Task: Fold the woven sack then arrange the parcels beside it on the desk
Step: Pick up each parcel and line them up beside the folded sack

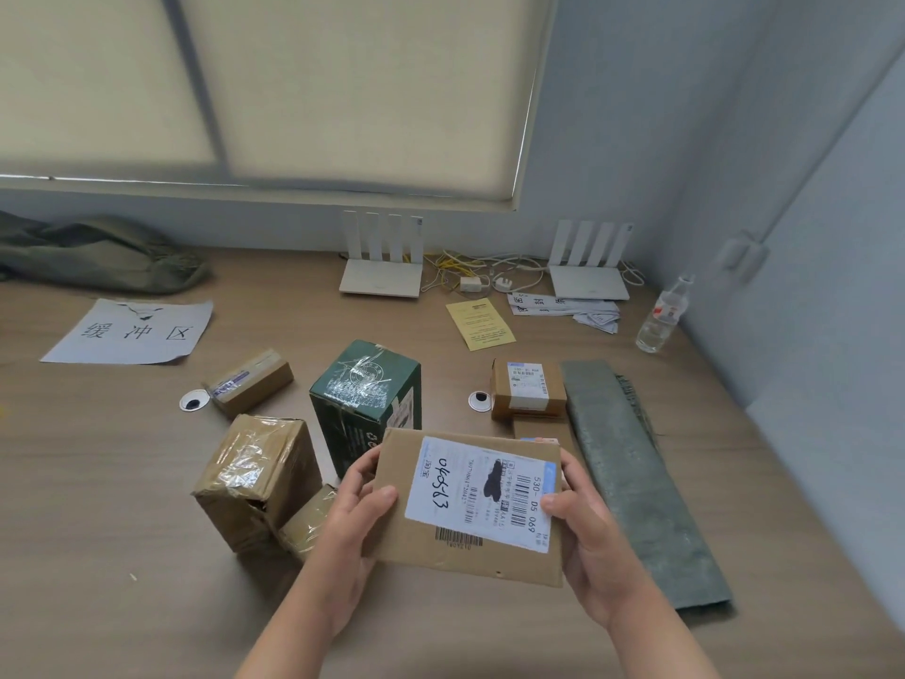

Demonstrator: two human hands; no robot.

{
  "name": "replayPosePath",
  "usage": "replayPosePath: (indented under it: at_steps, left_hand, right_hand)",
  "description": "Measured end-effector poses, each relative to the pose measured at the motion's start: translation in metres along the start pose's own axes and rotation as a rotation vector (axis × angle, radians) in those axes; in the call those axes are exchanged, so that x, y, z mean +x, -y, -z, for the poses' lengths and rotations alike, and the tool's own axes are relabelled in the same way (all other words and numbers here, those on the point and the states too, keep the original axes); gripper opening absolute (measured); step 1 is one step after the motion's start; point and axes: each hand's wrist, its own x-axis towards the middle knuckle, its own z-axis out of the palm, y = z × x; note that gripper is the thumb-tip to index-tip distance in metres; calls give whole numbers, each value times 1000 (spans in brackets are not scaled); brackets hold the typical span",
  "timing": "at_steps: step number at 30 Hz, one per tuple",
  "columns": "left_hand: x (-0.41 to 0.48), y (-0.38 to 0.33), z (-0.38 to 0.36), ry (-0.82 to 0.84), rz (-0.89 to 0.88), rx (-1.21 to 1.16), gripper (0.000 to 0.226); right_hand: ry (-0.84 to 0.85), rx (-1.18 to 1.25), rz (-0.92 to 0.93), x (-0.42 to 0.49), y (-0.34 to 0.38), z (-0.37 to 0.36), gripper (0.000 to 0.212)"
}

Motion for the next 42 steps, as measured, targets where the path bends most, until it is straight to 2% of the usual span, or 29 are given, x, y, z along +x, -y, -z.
replayPosePath:
  at_steps: [3, 5, 8, 11, 12, 14, 15, 18, 23, 30, 33, 37, 42]
  left_hand:
    - [0, 2, 6, 109, 69, 9, 83]
    - [-1, 9, 10, 143, 90, -15, 83]
    - [1, 29, 14, 16, 50, -23, 82]
    - [2, 48, 5, -91, 66, -79, 81]
    - [0, 53, 1, -105, 79, -112, 79]
    - [-3, 62, -8, -126, 126, -173, 82]
    - [-4, 67, -13, -139, 148, -194, 82]
    - [-1, 84, -28, -215, 196, -212, 76]
    - [19, 97, -42, -312, 263, -212, 78]
    - [62, 108, -47, -343, 313, 97, 78]
    - [85, 112, -49, -371, 274, 202, 63]
    - [114, 118, -57, -331, 204, 318, 31]
    - [143, 138, -58, -327, 180, 400, 42]
  right_hand:
    - [-60, 55, -5, 2, 0, 0, 66]
    - [-97, -6, -37, 6, -1, 3, 59]
    - [-136, -173, -85, 12, 1, 0, 46]
    - [-253, -113, -50, 20, -5, -7, 28]
    - [-300, -68, -38, 23, -9, -9, 35]
    - [-356, -20, -37, 27, -17, -12, 64]
    - [-355, -10, -47, 27, -20, -14, 69]
    - [-244, -66, -105, 27, -35, -24, 42]
    - [-206, -246, -163, 32, -59, -29, 44]
    - [-215, -332, -258, 66, -67, 1, 50]
    - [-228, -357, -222, 86, -69, 12, 49]
    - [-225, -370, -195, 114, -72, 28, 41]
    - [-226, -480, -200, 146, -92, 49, 43]
